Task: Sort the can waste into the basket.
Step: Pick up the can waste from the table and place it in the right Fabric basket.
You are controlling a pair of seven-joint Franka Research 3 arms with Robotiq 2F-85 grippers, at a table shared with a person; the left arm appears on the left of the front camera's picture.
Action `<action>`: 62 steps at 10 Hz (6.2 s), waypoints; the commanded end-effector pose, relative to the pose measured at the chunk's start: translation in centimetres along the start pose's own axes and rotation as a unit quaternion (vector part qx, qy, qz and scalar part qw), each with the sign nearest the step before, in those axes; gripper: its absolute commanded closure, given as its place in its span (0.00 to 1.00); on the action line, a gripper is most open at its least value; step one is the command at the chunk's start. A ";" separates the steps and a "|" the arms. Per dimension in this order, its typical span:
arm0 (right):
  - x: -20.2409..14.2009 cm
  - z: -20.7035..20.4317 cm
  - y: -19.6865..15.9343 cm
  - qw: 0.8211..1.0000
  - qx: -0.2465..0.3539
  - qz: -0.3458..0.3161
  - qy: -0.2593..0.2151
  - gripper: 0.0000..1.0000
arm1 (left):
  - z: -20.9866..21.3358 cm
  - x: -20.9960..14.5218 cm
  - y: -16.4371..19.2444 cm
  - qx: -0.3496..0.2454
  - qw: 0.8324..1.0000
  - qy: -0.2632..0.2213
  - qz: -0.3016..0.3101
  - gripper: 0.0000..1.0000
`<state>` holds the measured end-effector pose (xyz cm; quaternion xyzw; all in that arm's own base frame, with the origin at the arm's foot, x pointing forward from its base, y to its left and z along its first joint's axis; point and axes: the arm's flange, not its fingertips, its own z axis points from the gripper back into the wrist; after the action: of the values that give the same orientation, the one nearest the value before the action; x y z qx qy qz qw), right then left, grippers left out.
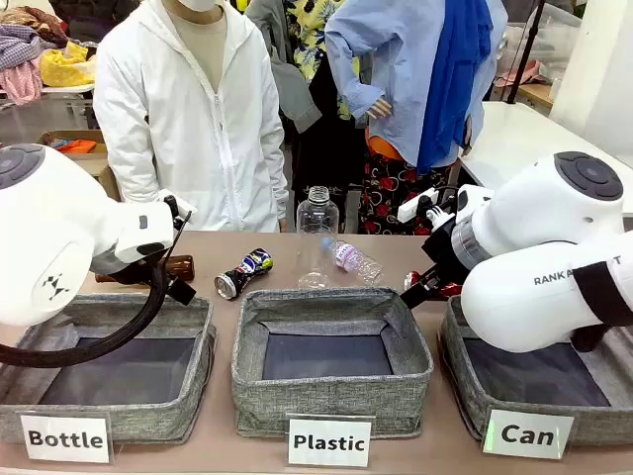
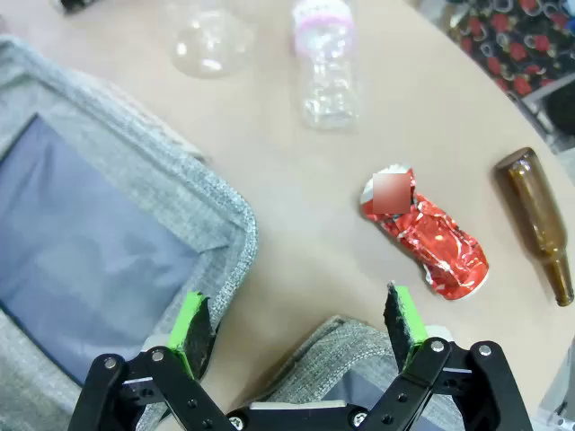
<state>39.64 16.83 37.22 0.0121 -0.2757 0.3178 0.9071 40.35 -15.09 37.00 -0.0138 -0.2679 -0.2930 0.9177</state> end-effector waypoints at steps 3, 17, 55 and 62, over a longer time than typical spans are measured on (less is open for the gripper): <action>0.0 0.0 0.0 1.000 0.000 0.000 0.000 0.00 | 0.0 0.0 0.0 0.000 1.000 0.000 0.000 0.00; 0.7 1.7 0.1 1.000 0.020 0.018 0.007 0.00 | 1.9 0.6 -0.4 -0.014 1.000 -0.023 -0.008 0.00; -15.8 25.3 -23.3 0.901 0.190 -0.389 -0.032 0.00 | 17.5 -23.3 23.8 -0.354 0.786 -0.241 0.446 0.00; -24.3 22.3 -24.9 0.829 0.265 -0.479 -0.112 0.00 | 17.5 -23.3 23.8 -0.354 0.786 -0.241 0.446 0.00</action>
<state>27.06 -22.04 47.39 0.4292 -0.2314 -0.1118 0.8659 28.78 20.03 43.50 -0.5211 -0.3101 0.0956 0.7894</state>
